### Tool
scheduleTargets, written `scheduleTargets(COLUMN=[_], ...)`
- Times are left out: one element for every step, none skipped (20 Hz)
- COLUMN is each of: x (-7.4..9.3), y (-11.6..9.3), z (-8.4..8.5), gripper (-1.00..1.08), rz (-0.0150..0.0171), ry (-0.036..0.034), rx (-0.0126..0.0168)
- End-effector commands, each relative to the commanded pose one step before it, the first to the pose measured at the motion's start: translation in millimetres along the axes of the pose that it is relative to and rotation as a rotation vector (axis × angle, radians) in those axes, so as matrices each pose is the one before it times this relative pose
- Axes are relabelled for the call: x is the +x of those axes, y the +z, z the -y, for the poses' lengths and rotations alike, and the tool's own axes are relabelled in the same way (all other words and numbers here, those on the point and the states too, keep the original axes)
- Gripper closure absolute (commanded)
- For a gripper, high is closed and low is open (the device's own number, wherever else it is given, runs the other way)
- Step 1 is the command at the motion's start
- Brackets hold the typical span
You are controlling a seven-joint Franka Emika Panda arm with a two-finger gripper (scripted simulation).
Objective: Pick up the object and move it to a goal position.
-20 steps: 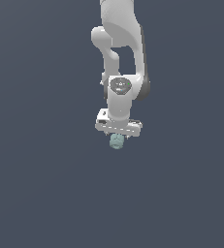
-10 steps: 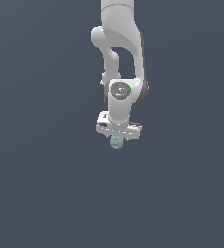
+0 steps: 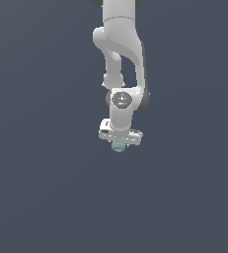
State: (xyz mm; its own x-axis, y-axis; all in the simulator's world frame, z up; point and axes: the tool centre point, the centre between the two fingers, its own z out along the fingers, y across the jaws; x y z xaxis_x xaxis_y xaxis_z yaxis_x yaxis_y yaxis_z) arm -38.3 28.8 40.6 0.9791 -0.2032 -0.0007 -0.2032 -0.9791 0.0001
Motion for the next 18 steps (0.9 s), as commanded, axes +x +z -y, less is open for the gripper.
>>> scheduleTargets(x=[0.44, 0.00, 0.00, 0.00, 0.00, 0.00, 0.00, 0.00, 0.00, -0.17, -0.05, -0.15, -0.25, -0.34, -0.44, -0.54, -0.64, -0.74], y=[0.98, 0.00, 0.00, 0.00, 0.00, 0.00, 0.00, 0.00, 0.00, -0.86, -0.25, -0.75, -1.26, -1.77, -2.27, -2.79, -3.30, -3.82], z=[0.01, 0.00, 0.00, 0.00, 0.00, 0.00, 0.00, 0.00, 0.00, 0.39, 0.05, 0.14, 0.23, 0.33, 0.42, 0.51, 0.61, 0.70], gripper=[1.08, 1.08, 1.08, 1.08, 1.08, 1.08, 1.08, 1.08, 1.08, 1.08, 1.08, 1.08, 1.08, 1.08, 1.08, 1.08, 1.08, 1.08], rz=[-0.00073, 0.00000, 0.00000, 0.00000, 0.00000, 0.00000, 0.00000, 0.00000, 0.00000, -0.00024, 0.00000, 0.00000, 0.00000, 0.00000, 0.00000, 0.00000, 0.00000, 0.00000], ry=[0.00022, 0.00000, 0.00000, 0.00000, 0.00000, 0.00000, 0.00000, 0.00000, 0.00000, -0.00055, 0.00000, 0.00000, 0.00000, 0.00000, 0.00000, 0.00000, 0.00000, 0.00000], rx=[0.00010, 0.00000, 0.00000, 0.00000, 0.00000, 0.00000, 0.00000, 0.00000, 0.00000, 0.00034, 0.00000, 0.00000, 0.00000, 0.00000, 0.00000, 0.00000, 0.00000, 0.00000])
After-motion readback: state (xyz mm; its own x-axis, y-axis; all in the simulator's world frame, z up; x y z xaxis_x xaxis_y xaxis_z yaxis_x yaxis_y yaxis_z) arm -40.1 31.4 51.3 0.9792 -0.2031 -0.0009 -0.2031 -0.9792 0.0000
